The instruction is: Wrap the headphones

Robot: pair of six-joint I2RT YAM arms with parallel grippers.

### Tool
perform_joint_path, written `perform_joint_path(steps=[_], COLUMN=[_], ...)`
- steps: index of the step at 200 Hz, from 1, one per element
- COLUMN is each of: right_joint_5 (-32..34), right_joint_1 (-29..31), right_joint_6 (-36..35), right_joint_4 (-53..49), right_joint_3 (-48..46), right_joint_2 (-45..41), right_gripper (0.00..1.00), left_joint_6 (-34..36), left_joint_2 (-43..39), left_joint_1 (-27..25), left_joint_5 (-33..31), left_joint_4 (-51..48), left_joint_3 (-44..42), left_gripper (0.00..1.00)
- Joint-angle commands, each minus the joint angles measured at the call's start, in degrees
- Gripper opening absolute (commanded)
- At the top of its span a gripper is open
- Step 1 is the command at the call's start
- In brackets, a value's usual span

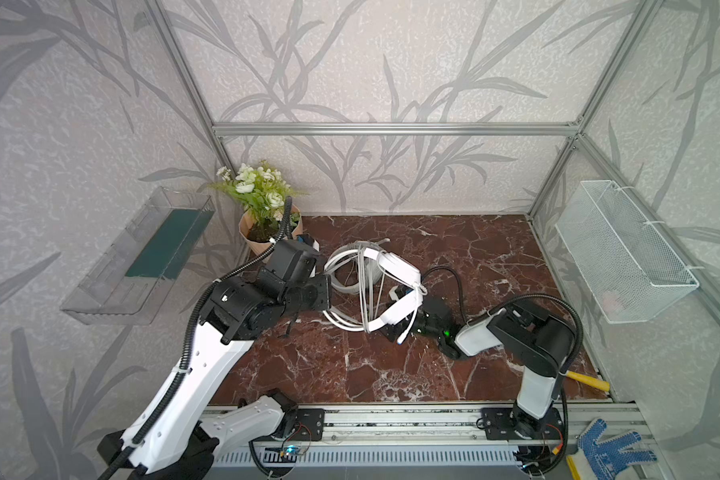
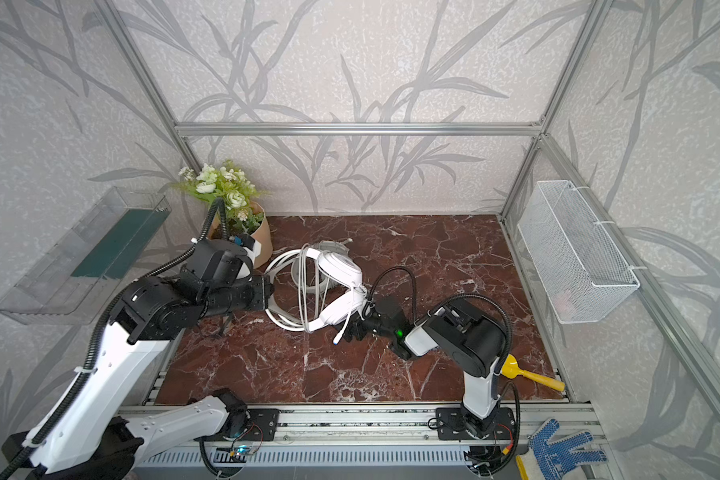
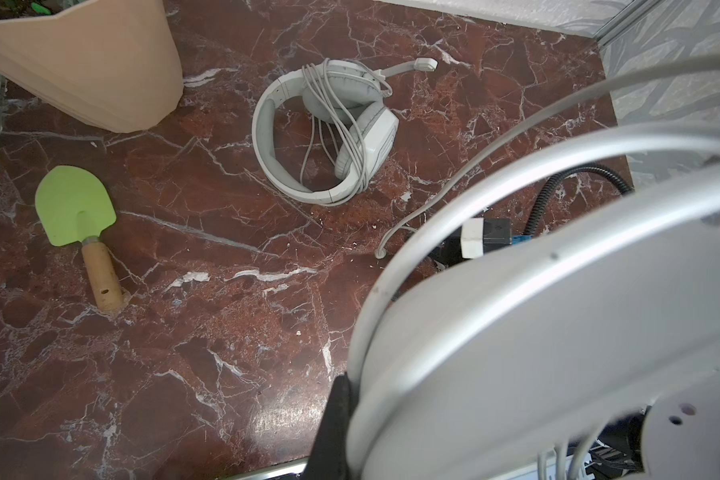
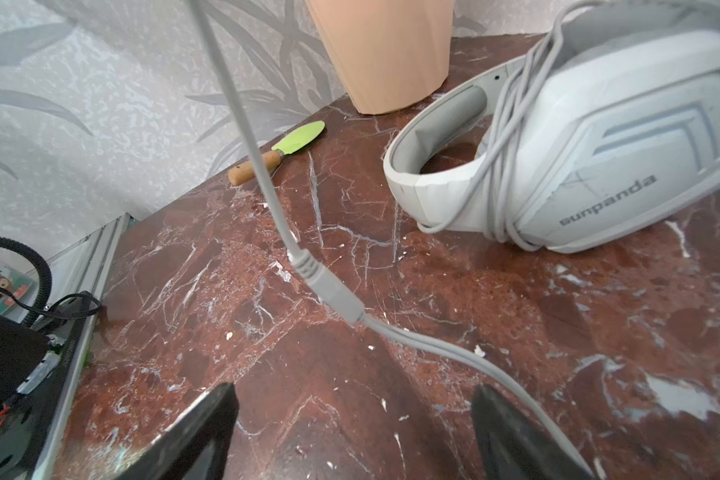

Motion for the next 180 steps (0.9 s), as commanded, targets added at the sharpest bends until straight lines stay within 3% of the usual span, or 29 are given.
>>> perform_joint_path(steps=[1, 27, 59, 130, 180], right_joint_5=[1.36, 7.76, 5.83, 5.24, 4.76], right_joint_1=[0.97, 1.94, 1.97, 2.05, 1.97], right_joint_6=[-1.77, -5.45, -7.48, -11.1, -11.55], right_joint_4=[6.21, 6.09, 3.77, -1.07, -3.06], right_joint_3=[2.89, 2.64, 5.17, 9.8, 12.22], right_joint_2=[1.43, 0.84, 2.56, 5.47, 6.49], right_gripper=[0.87, 0.88, 0.86, 0.71, 0.55], left_joint_6=[-1.92, -1.9, -2.04, -2.07, -2.25], left_joint_2=[-0.77, -0.87, -0.78, -1.18, -1.4], left_joint_1=[0.1, 0.14, 0.1, 0.1, 0.1], left_joint_5=[1.25, 1.02, 1.29, 1.52, 1.69], left_joint_4=[2.99, 2.71, 3.35, 3.41, 3.57], left_joint_3=[1.96, 2.06, 1.26, 1.1, 0.72], left_gripper=[0.0, 0.0, 0.0, 0.0, 0.0])
